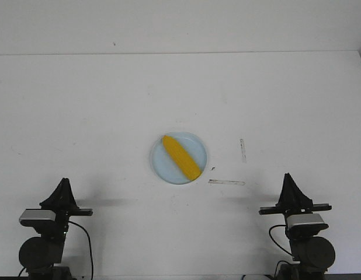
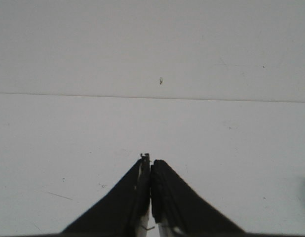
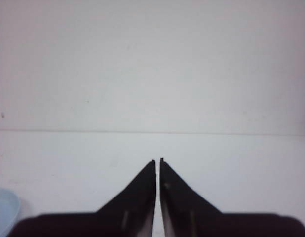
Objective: Place corn on plate with both arms
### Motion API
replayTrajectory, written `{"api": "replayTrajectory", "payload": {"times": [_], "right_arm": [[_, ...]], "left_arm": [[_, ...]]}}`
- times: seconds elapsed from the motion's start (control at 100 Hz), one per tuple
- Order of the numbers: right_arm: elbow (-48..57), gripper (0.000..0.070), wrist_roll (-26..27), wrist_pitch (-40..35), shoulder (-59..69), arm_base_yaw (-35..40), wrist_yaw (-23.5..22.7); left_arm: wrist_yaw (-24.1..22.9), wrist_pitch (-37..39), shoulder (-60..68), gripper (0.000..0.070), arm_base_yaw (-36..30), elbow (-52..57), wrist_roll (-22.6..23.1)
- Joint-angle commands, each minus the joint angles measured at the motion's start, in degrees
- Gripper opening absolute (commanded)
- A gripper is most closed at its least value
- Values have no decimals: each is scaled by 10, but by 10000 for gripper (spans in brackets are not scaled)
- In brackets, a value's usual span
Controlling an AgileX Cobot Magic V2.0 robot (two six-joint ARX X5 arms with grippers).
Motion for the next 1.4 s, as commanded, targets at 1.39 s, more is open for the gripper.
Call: {"api": "replayTrajectory", "payload": {"times": [1.39], "right_arm": [[-1, 16, 5, -28, 0, 1, 1]], "left_arm": [[-2, 9, -1, 1, 0, -12, 1]]}}
